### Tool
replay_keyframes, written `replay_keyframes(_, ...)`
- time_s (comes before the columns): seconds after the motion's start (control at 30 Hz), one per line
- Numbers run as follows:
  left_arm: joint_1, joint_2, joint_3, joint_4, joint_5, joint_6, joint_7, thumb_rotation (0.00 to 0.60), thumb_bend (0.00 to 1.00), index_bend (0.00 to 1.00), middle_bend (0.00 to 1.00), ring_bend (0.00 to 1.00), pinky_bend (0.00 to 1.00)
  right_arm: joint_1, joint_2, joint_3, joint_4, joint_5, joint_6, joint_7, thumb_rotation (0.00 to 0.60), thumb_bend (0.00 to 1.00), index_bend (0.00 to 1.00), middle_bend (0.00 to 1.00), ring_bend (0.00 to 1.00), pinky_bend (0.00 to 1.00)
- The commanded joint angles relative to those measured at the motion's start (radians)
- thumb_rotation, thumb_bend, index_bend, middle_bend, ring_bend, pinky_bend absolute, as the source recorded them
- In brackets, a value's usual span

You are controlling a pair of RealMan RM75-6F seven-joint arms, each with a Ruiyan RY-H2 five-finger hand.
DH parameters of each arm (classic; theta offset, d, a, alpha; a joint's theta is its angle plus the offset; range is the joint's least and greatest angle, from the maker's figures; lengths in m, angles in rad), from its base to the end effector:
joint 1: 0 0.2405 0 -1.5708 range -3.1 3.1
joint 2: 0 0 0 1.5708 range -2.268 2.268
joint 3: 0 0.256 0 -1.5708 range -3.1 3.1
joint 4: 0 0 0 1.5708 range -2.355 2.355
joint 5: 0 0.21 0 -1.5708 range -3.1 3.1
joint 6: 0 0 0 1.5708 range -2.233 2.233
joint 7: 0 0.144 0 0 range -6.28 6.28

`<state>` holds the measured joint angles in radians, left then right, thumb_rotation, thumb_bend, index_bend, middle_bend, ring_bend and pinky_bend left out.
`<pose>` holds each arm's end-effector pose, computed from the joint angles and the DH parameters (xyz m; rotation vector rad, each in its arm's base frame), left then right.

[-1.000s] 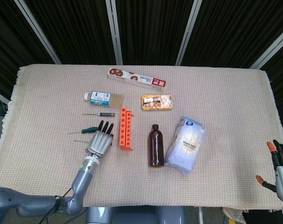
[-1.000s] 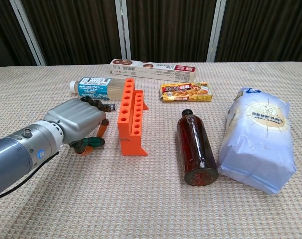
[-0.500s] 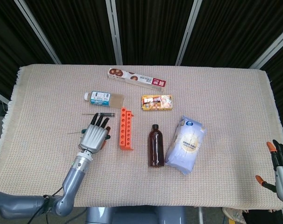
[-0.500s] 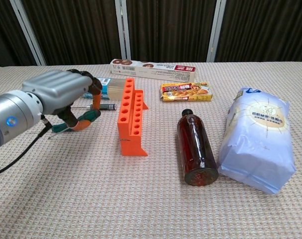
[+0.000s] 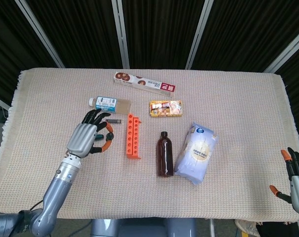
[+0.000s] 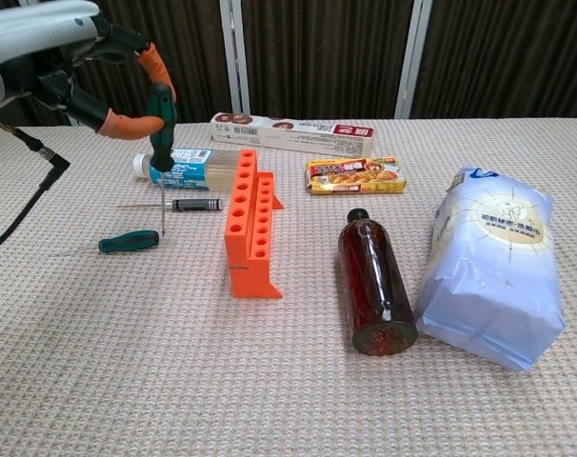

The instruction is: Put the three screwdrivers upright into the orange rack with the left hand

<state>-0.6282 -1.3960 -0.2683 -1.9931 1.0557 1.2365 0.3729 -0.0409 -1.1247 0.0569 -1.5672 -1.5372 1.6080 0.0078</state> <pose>-0.0919 0.2937 0.0593 -1.5958 -1.1584 -1.2735 -0.3267 -0.1420 0.1764 1.2847 -0.8409 0.8853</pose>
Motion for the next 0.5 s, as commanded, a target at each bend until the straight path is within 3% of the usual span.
replay_keyframes(0.03, 0.028, 0.026, -0.021, -0.04, 0.045, -0.02, -0.133, 0.6, 0.41, 0.72, 0.15, 0.01, 0.0, 0.0, 0.0, 0.0, 0.001, 0.0, 0.0, 0.001, 0.6, 0.0, 0.0, 0.0, 0.0, 0.0)
replay_keyframes(0.5, 0.004, -0.026, -0.066, -0.013, 0.01, -0.081, -0.34, 0.6, 0.41, 0.69, 0.14, 0.0, 0.0, -0.002, 0.001, 0.002, 0.003, 0.012, -0.005, 0.004, 0.6, 0.0, 0.0, 0.0, 0.0, 0.0)
